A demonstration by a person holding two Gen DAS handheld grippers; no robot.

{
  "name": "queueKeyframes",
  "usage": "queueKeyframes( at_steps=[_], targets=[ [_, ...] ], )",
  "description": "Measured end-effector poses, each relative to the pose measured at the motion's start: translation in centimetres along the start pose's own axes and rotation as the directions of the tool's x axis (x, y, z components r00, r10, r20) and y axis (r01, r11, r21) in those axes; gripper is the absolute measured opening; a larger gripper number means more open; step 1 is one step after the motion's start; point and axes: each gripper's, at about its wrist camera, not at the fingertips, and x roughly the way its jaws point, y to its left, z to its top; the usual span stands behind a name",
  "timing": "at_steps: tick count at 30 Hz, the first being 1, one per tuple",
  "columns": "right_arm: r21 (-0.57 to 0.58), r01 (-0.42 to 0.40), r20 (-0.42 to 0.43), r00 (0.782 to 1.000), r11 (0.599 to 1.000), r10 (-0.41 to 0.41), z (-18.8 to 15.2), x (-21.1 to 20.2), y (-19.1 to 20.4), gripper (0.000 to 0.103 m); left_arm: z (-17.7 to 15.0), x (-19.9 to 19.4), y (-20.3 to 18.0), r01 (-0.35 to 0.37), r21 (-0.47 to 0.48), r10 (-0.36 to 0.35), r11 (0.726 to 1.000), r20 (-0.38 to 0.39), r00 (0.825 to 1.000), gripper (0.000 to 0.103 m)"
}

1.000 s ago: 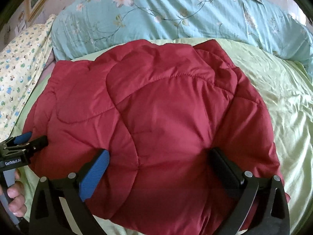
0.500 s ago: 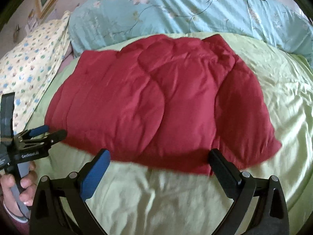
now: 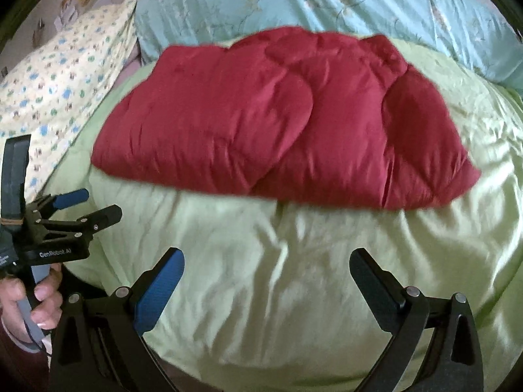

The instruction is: Fold large clothes

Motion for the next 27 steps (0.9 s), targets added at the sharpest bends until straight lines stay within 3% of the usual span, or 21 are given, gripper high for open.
queueKeyframes(
  at_steps=[6, 16, 23, 27],
  targets=[
    [-0.003, 0.025, -0.050, 0.998, 1.000, -0.025, -0.8, -0.3, 0.3, 0.102, -0.1, -2.4, 0.3, -0.046, -0.024, 0.046, 0.999, -0.006, 0.999, 0.102],
    [-0.031, 0.048, 0.094, 0.995, 0.998, -0.045, 4.4, -7.8, 2.0, 0.103, 3.0, -10.6, -2.3, -0.072, 0.038, 0.068, 0.997, 0.104, 0.992, 0.102],
    [0.014, 0.052, 0.052, 0.997, 0.999, -0.053, 4.9, -6.0, 0.8, 0.103, 4.6, -8.3, -1.5, -0.077, 0.004, 0.077, 0.997, 0.047, 0.996, 0.102],
    [0.019, 0.063, 0.019, 0.998, 0.998, -0.063, 4.8, -4.7, 0.4, 0.103, 5.3, -5.7, -1.8, -0.140, 0.052, 0.140, 0.989, 0.012, 0.990, 0.102]
  ],
)
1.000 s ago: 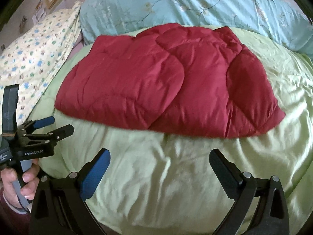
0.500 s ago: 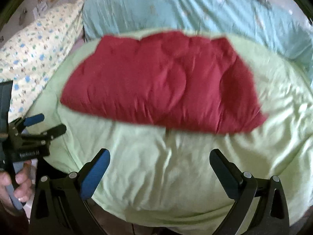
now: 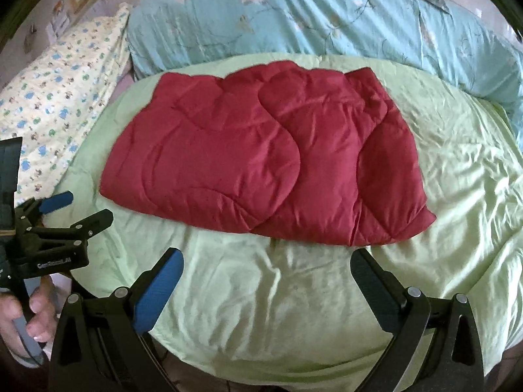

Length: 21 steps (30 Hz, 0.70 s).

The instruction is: Fold large clothes

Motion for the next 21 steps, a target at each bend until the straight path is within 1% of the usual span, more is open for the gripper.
queueKeyframes(
  at_steps=[2, 6, 11, 17, 21],
  targets=[
    [0.003, 0.009, -0.012, 1.000, 1.000, -0.009, 0.2, 0.5, -0.2, 0.103, 0.3, 0.8, -0.2, -0.005, 0.005, 0.005, 1.000, -0.018, 1.000, 0.102],
    [0.019, -0.001, -0.029, 1.000, 1.000, 0.001, 1.1, 1.5, -0.8, 0.103, 1.2, 2.0, -0.3, 0.001, 0.006, -0.001, 1.000, -0.031, 1.000, 0.102],
    [0.014, -0.010, -0.028, 1.000, 1.000, 0.010, 2.5, 2.1, -0.9, 0.103, 2.0, 2.3, -0.1, 0.011, 0.000, -0.011, 1.000, -0.022, 1.000, 0.102],
    [0.014, -0.025, -0.030, 0.999, 1.000, 0.025, 3.8, 2.8, -0.9, 0.103, 2.9, 2.2, 0.4, 0.027, -0.028, -0.027, 0.999, -0.008, 1.000, 0.102],
    [0.009, -0.033, -0.030, 0.999, 0.999, 0.033, 4.5, 3.3, -0.6, 0.103, 3.2, 2.3, 0.6, 0.024, -0.042, -0.024, 0.999, -0.002, 1.000, 0.102]
  ],
)
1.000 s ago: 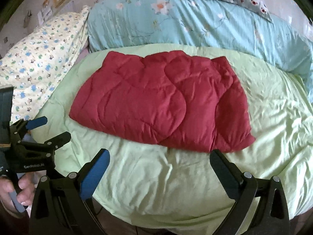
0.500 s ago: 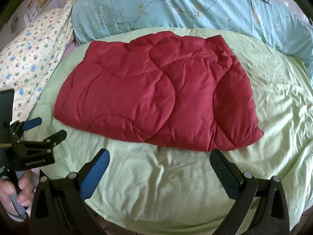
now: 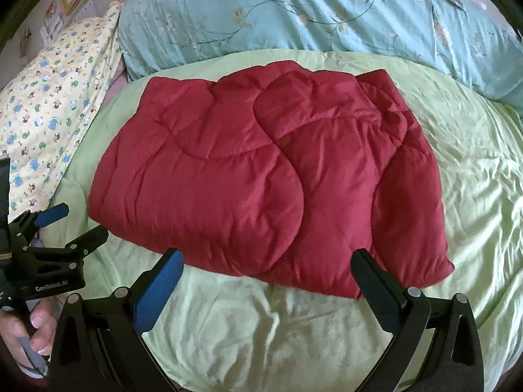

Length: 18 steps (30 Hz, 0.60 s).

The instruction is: Fold large clothes

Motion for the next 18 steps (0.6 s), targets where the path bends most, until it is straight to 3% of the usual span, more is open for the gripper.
queueKeyframes(
  at_steps=[18],
  targets=[
    [-0.014, -0.003, -0.025, 1.000, 1.000, 0.003, 1.1, 1.5, 0.5, 0.103, 0.9, 1.0, -0.1, 0.012, -0.029, -0.013, 0.999, -0.004, 1.000, 0.102]
  ],
)
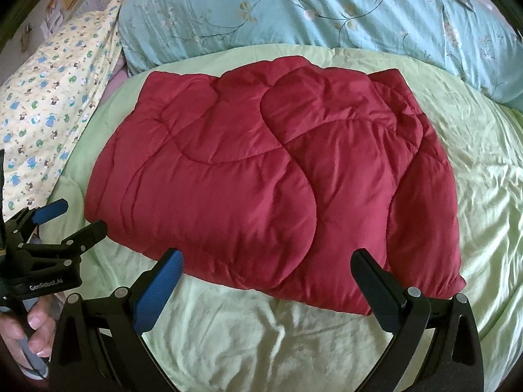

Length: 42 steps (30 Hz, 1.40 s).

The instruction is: Fold large clothes

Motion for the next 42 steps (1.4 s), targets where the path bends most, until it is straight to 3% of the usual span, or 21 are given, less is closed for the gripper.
queueKeyframes(
  at_steps=[42],
  targets=[
    [0.000, -0.009, 0.032, 0.999, 1.000, 0.009, 0.6, -1.4, -0.2, 0.103, 0.4, -1.5, -0.6, 0.011, 0.008, -0.011, 1.000, 0.052, 0.999, 0.102]
  ],
)
